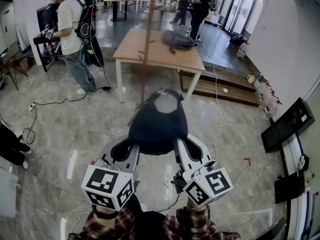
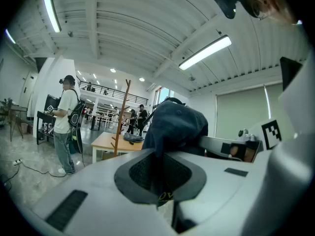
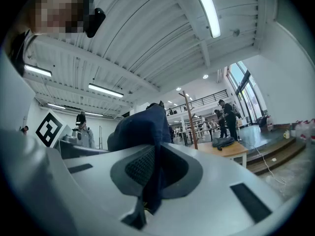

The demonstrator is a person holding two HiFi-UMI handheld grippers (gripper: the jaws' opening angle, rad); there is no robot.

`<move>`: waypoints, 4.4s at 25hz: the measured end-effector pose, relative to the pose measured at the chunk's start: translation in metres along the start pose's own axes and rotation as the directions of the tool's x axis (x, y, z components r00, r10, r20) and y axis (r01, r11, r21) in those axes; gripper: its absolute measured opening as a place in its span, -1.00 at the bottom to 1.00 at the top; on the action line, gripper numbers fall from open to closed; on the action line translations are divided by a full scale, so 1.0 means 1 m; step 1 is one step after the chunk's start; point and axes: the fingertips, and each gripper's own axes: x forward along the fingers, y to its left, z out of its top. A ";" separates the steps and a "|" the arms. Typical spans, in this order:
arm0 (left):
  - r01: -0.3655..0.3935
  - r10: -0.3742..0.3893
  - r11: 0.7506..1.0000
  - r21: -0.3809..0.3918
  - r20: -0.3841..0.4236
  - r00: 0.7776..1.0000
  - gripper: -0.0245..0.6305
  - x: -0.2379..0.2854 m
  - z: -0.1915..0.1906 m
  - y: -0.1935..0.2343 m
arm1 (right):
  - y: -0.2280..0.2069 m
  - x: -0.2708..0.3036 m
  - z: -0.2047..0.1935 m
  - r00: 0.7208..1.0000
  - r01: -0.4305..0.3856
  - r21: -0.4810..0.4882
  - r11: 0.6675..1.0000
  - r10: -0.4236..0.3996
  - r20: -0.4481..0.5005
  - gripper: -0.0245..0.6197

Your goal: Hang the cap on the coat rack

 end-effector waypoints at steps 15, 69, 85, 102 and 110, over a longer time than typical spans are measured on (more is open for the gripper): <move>0.009 -0.010 1.000 -0.027 -0.039 0.999 -0.86 0.094 0.001 0.080 | -0.055 0.108 -0.026 0.999 0.016 0.021 1.000 -0.015 -0.042 -0.86; -0.009 0.007 0.997 -0.080 -0.029 1.000 -0.86 0.603 0.115 0.327 | -0.418 0.574 -0.002 0.997 -0.043 0.038 0.998 0.045 -0.067 -0.86; 0.109 -0.111 0.994 -0.031 -0.078 0.991 -0.86 0.643 0.128 0.312 | -0.456 0.582 0.003 0.997 -0.019 0.097 0.995 0.026 -0.077 -0.86; 0.144 -0.159 0.980 0.141 0.101 0.982 -0.86 0.592 0.250 0.309 | -0.407 0.595 0.114 0.964 -0.229 0.074 0.971 0.216 0.153 -0.86; 0.110 -0.128 0.983 0.145 0.117 0.985 -0.86 0.607 0.255 0.338 | -0.412 0.631 0.108 0.970 -0.208 0.058 0.976 0.198 0.138 -0.86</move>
